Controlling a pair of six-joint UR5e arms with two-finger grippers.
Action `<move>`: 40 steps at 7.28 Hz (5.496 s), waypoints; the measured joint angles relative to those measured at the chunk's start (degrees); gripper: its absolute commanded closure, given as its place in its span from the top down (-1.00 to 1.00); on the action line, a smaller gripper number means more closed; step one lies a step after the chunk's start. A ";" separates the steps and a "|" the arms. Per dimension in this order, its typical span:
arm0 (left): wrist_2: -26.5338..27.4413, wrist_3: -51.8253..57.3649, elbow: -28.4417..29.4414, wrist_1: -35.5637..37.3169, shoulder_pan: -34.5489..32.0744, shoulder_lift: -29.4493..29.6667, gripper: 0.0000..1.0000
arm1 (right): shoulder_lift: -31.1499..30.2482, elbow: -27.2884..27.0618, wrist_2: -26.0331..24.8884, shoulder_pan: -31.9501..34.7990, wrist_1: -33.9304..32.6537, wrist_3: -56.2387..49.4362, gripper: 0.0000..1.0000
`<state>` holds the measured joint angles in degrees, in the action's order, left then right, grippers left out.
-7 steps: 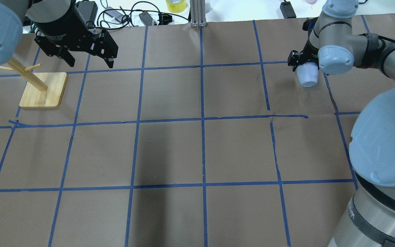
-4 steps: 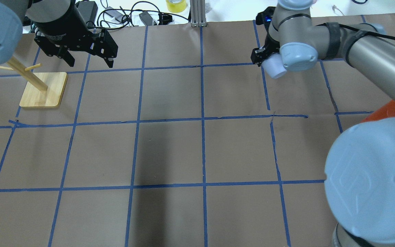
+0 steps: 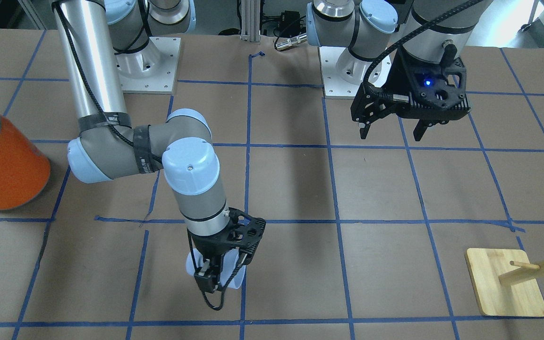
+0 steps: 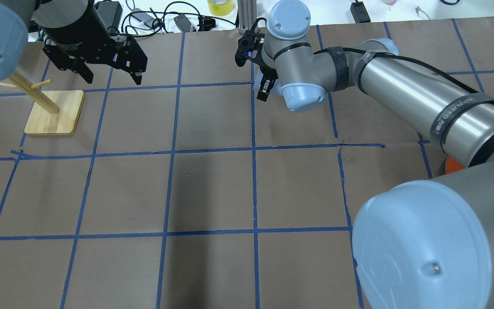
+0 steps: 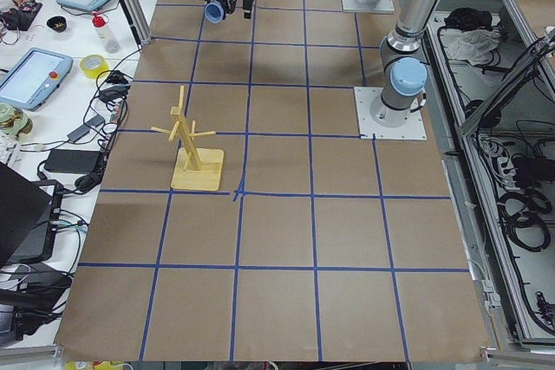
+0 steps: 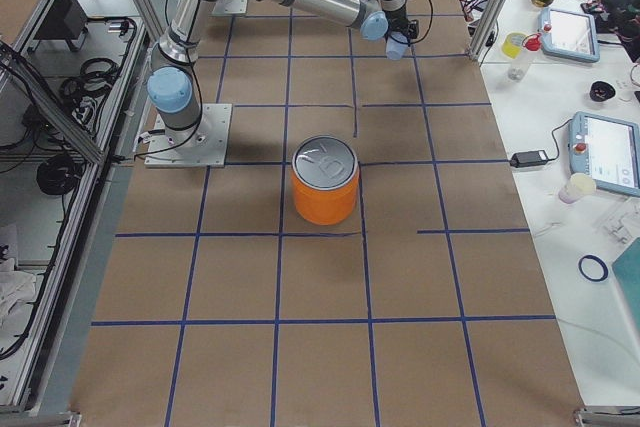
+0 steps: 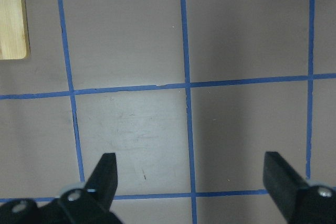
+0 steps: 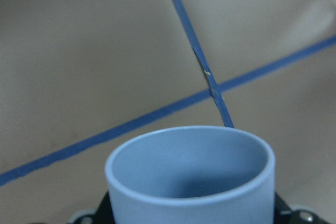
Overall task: Flip cup
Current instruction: 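Lift the cup with the right gripper and carry it toward the left gripper, then lower the cup onto the table with the right gripper, tilting it, then release the cup on its side with the right gripper while the left gripper approaches, then grasp the lying cup's closed end with the left gripper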
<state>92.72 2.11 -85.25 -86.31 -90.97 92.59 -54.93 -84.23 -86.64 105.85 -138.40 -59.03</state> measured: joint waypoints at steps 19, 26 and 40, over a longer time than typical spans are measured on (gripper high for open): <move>0.00 0.17 0.00 0.00 0.00 -0.04 1.00 | 5.30 -0.45 6.43 10.61 -0.47 -8.98 1.00; -1.61 0.49 -0.56 -0.34 0.25 -0.21 1.00 | -8.16 -2.91 -1.80 7.51 12.09 20.56 1.00; -36.77 9.32 -19.78 31.50 9.23 20.08 0.97 | -30.01 -6.47 -2.71 -15.59 38.78 59.78 1.00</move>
<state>55.96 11.43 -105.04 -54.80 -81.74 112.67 -84.94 -90.70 -89.35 90.26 -99.62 0.74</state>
